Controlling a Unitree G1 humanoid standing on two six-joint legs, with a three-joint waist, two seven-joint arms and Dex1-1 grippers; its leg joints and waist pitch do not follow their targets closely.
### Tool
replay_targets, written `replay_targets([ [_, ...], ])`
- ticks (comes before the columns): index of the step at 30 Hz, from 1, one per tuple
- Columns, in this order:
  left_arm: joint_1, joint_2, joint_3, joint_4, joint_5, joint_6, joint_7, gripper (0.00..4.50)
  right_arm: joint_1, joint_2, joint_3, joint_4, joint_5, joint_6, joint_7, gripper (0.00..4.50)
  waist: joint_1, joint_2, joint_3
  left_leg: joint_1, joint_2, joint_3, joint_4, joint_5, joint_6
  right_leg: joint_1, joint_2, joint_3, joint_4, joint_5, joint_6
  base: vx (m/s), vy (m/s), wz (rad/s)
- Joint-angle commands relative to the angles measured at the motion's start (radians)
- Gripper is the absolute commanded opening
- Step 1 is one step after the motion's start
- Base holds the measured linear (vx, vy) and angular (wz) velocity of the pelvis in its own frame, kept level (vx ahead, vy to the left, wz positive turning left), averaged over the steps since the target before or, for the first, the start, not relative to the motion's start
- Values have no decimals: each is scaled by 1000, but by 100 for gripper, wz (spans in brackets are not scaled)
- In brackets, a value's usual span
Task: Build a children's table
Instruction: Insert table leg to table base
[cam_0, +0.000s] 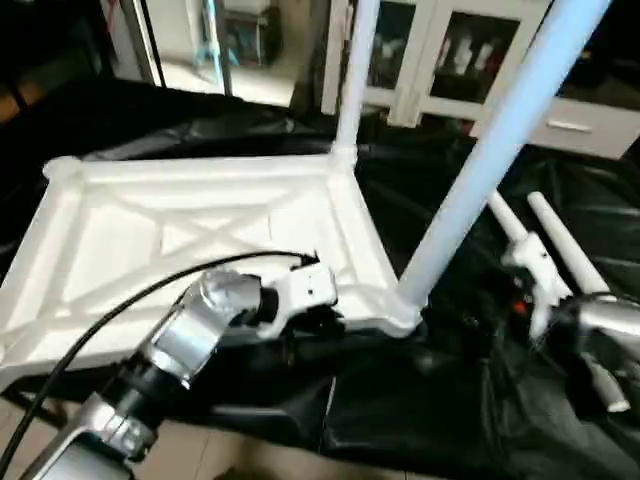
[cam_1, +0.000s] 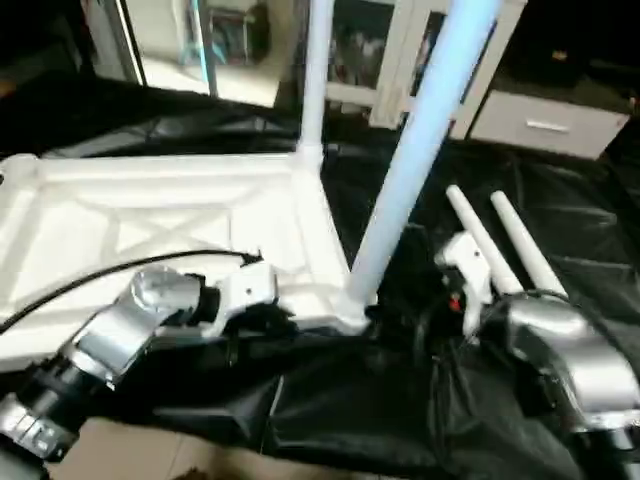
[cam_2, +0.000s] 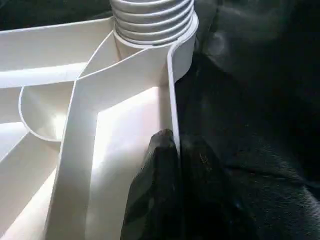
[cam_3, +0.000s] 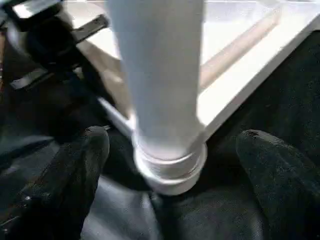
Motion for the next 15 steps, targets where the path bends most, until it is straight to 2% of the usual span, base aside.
replay_targets([
  [1,4,-19,-2,-28,-50,-35,-39,0,8,-31,32,-33,3,-3,69,442,0,-13,-52,4,61,-24,-71,-153,70,49,-69,43,-76,-252,-198,0,0,0],
  [3,3,-18,0,-27,-49,-36,-43,0,7,-35,40,-33,-1,-8,82,442,-1,-15,-54,4,61,-25,-70,-150,68,49,-68,42,-76,-248,-194,0,0,0],
  [6,1,-14,2,-27,-49,-36,-49,0,0,-37,54,-29,-13,-20,96,442,1,-16,-57,4,60,-24,-67,-111,77,49,-66,42,-68,-184,-209,0,0,0],
  [8,1,-9,3,-32,-51,-32,-58,0,-40,-4,63,19,-44,-55,74,442,-2,-16,-59,2,58,-24,-65,-94,82,50,-66,40,-63,-157,-222,0,0,0],
  [9,2,-9,1,-34,-53,-30,-64,0,-58,9,70,44,-62,-75,65,442,-2,-8,-59,2,58,-24,-65,-92,81,49,-67,41,-63,-153,-227,0,0,0],
  [10,2,-9,1,-34,-53,-30,-64,0,-58,9,70,44,-62,-75,65,442,-3,-12,-60,3,57,-22,-64,-96,81,50,-66,41,-64,-154,-231,0,0,0],
  [11,1,-9,0,-34,-53,-30,-68,0,-71,17,76,63,-74,-87,60,442,2,-9,-59,7,59,-21,-64,-96,82,48,-65,41,-64,-145,-236,0,0,0],
  [15,7,-9,-5,-46,-55,-26,-83,0,-114,39,101,124,-113,-120,50,442,-1,-12,-61,5,57,-22,-63,-91,78,50,-66,39,-60,-134,-247,0,0,0],
])
